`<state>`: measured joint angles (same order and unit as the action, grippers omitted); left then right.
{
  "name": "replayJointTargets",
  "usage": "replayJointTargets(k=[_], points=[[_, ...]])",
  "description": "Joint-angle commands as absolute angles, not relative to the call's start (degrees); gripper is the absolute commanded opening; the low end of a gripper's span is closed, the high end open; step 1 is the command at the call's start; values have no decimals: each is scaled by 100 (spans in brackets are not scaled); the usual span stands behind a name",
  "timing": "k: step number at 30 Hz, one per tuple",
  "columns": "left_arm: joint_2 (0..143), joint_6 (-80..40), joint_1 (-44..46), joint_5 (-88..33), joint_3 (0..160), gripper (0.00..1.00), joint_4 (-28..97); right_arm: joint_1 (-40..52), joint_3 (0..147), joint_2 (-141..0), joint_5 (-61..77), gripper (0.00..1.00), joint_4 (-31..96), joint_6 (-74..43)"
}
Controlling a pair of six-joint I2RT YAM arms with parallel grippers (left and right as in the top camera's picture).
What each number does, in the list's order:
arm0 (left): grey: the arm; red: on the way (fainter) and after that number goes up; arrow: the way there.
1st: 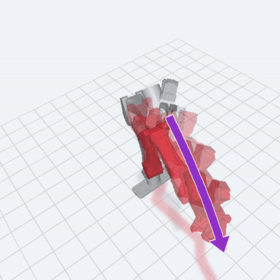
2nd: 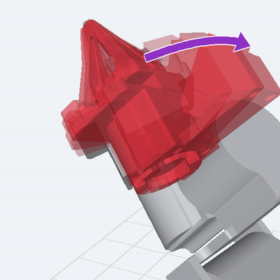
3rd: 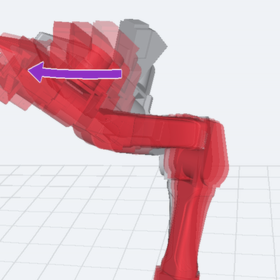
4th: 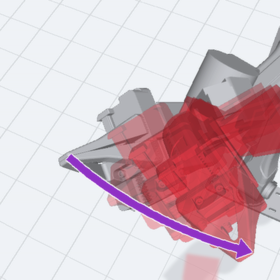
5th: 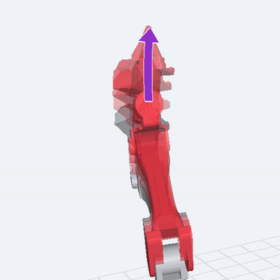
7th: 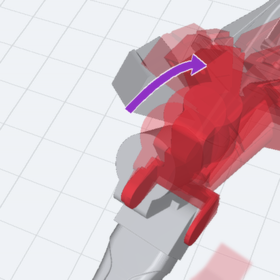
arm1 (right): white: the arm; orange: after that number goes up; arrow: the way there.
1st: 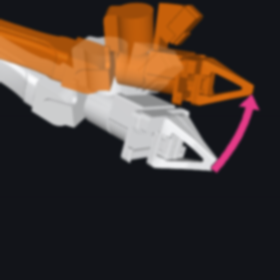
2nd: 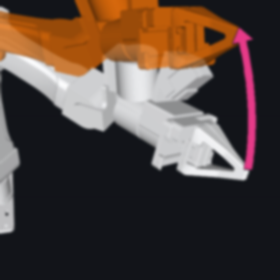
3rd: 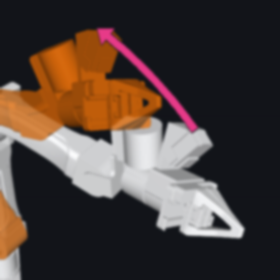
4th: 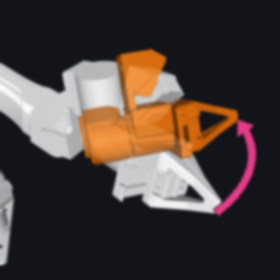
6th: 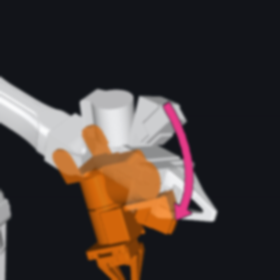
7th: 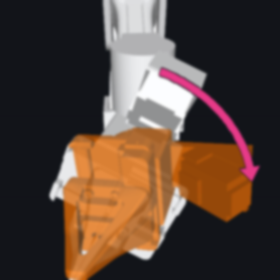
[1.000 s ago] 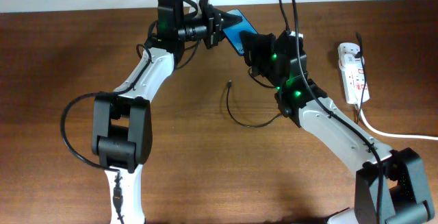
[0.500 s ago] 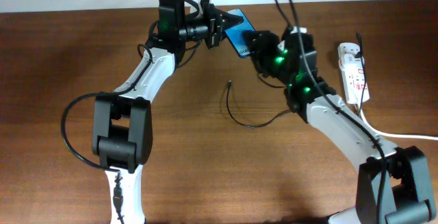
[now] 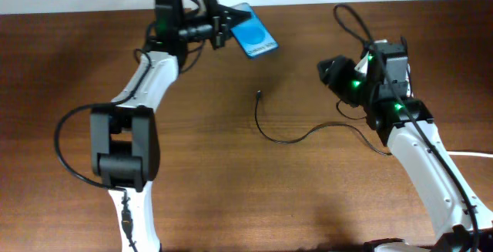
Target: Plug charger to phone and switch on socket
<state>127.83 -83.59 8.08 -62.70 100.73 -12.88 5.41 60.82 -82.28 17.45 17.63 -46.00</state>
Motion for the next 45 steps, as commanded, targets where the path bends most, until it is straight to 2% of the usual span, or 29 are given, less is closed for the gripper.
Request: replayJointTargets(k=[1,7,14,23,26,29,45], points=[[12663,-8302,362,-6761,10173,0,-1321,904,6071,-8460,1787,42,1870,-3894],[12663,-8305,-329,-7295,10173,0,-1323,1437,6635,-9666,2436,38,1942,-3791],[12663,-7953,-519,-7957,10173,0,-1321,1643,7570,-11133,3301,38,2259,-3769],[12663,-7607,-565,-8197,10134,0,-1319,1890,7566,-11301,2766,37,2156,-3747],[12663,-7494,-528,-8167,10125,0,-1127,1984,7566,-11369,2692,31,2106,-3747],[12663,-7494,-526,-8171,10125,0,-1085,1997,7566,-11592,2679,30,2075,-3747],[12663,-7491,-449,-8165,10125,0,-1085,2062,7566,-12226,2768,30,1264,-3946]])
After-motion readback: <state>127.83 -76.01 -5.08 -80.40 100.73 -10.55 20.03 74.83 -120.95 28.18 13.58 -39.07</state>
